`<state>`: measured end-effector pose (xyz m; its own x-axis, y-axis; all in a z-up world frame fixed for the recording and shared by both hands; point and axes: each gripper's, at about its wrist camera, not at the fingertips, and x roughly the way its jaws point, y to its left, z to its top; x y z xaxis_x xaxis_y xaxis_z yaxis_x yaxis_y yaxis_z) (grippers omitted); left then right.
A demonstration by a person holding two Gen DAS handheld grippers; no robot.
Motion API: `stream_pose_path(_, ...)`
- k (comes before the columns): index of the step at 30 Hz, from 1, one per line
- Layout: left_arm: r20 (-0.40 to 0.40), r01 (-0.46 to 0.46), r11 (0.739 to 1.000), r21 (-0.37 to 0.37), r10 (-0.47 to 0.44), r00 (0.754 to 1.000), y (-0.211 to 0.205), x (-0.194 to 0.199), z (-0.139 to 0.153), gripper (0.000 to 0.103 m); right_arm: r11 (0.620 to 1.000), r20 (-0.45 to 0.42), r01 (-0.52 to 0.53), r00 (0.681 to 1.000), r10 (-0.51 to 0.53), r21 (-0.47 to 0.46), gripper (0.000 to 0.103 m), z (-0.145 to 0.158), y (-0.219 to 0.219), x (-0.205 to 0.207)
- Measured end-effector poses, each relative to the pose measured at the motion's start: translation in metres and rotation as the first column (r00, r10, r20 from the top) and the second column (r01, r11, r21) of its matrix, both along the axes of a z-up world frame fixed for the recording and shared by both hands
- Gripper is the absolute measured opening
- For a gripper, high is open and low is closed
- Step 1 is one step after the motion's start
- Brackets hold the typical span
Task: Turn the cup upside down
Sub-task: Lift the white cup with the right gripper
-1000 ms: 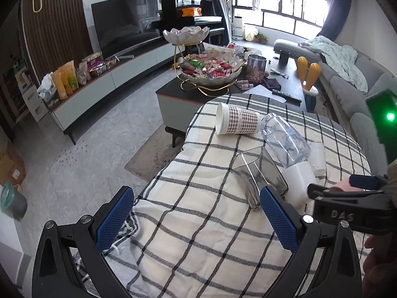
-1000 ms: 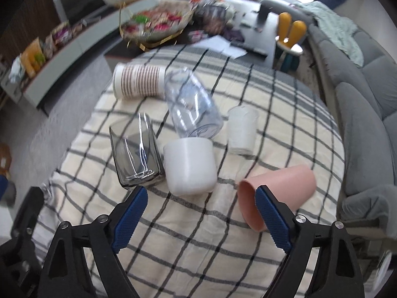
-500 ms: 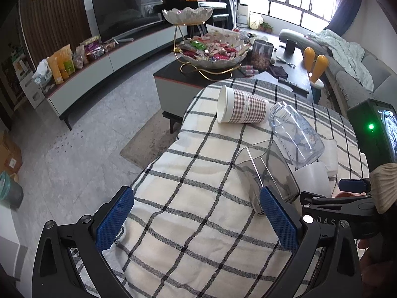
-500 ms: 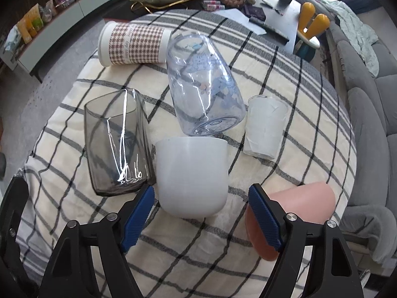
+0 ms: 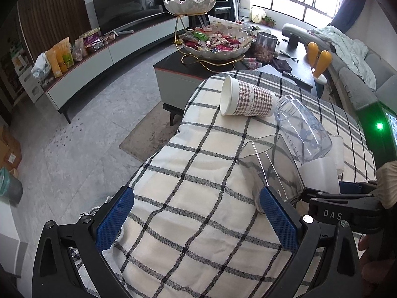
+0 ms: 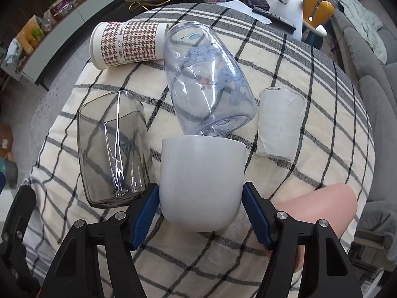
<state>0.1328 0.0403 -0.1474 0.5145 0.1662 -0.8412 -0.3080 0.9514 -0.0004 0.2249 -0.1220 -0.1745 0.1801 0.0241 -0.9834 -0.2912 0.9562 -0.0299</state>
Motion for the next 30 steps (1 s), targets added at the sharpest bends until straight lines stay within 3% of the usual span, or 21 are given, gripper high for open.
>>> stream_pose_path(9,0.041,0.046,0.999,-0.005,-0.046,0.998,0.007,-0.020,0.022,0.103,0.988,0.038,0.114,0.992,-0.119,0.100,0.068,0.034,-0.015,-0.038)
stream_pose_path(16,0.066,0.112,0.994,0.009,-0.113,0.991,0.036,-0.052,0.036,0.103,0.902,-0.092,0.324,0.946,-0.311,0.287,0.068,0.022,-0.020,-0.091)
stream_pose_path(19,0.050,0.148,0.989,0.008,-0.148,0.988,0.048,-0.066,0.035,0.103,0.880,-0.113,0.359,0.933,-0.341,0.310,0.068,0.017,-0.010,-0.113)
stream_pose_path(24,0.065,0.189,0.982,0.005,-0.188,0.980,0.059,-0.088,0.031,0.103,0.876,-0.103,0.371,0.928,-0.357,0.307,0.068,0.015,0.008,-0.134)
stream_pose_path(30,0.057,0.236,0.969,-0.071,-0.232,0.971,0.066,-0.098,0.016,0.103,0.869,-0.118,0.414,0.910,-0.397,0.272,0.068,0.007,0.011,-0.145)
